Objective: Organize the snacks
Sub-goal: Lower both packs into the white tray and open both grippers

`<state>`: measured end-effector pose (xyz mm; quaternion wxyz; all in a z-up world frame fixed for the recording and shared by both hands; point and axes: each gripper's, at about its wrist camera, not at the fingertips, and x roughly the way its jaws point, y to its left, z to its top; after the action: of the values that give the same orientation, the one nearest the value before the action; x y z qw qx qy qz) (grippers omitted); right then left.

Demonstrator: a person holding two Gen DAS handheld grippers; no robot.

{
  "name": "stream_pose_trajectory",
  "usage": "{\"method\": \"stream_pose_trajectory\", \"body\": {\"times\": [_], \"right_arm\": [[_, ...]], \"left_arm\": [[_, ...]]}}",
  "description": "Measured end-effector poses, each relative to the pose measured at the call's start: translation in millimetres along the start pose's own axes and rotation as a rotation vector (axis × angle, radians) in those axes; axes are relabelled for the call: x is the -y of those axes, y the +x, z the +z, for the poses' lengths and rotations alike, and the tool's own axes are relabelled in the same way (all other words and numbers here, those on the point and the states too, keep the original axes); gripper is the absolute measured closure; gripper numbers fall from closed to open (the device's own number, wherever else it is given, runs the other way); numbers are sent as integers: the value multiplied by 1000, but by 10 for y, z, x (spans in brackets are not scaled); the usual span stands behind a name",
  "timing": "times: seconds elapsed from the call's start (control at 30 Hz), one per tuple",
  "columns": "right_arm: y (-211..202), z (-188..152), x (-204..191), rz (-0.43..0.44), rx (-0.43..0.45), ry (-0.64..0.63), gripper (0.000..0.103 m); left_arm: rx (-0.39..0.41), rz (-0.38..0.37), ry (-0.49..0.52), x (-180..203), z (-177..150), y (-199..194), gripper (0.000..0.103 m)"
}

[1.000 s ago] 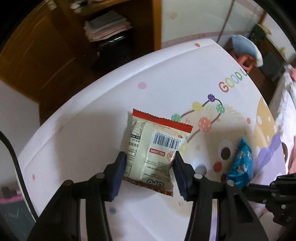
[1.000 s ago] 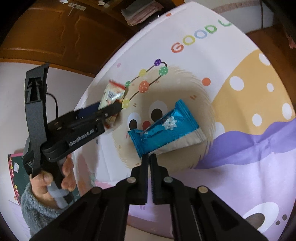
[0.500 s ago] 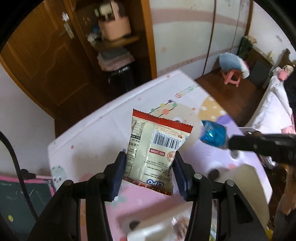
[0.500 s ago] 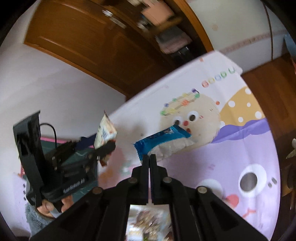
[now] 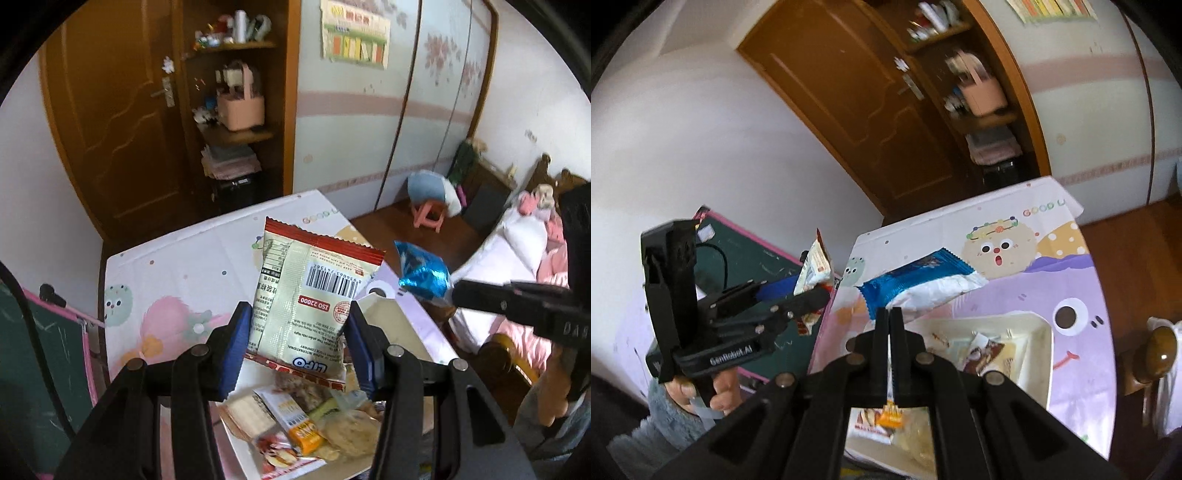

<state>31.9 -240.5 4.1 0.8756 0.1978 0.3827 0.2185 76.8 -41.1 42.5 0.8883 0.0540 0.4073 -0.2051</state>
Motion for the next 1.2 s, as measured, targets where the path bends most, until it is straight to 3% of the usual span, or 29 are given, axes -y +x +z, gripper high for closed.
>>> {"method": "stream_pose_trajectory", "body": {"times": [0.27,0.57,0.6,0.67,0.7,0.73,0.83,0.9,0.97,1.2], "right_arm": [[-95,-388,-268,-31,20,-72,102],[112,-551,-345,-96,-15,-115,102],[139,-560,-340,-101,-20,-114,102],[201,-583,-313,-119,-36,-105,102],[223,-596,-300,-129,-43,-99,102],[242,-605,-283,-139,-48,-94,102],[267,-637,-259,-175,-53,-91,96],[270,-670,-238,-206,-48,-86,81],[264,-690,-228,-220,-38,-84,76],[223,-771,-295,-281,2,-130,73]], "left_arm": [[22,-48,-102,117,-549,-82,54],[-42,8,-134,196,-910,180,53],[-45,16,-136,188,-928,208,51],[-53,32,-144,165,-961,249,34],[-47,36,-155,153,-974,243,18],[-32,43,-168,139,-994,222,9],[-1,81,-179,117,-1019,167,0],[0,95,-178,118,-1029,158,0],[-6,102,-182,109,-1038,161,0],[6,132,-198,95,-1092,105,0]]}}
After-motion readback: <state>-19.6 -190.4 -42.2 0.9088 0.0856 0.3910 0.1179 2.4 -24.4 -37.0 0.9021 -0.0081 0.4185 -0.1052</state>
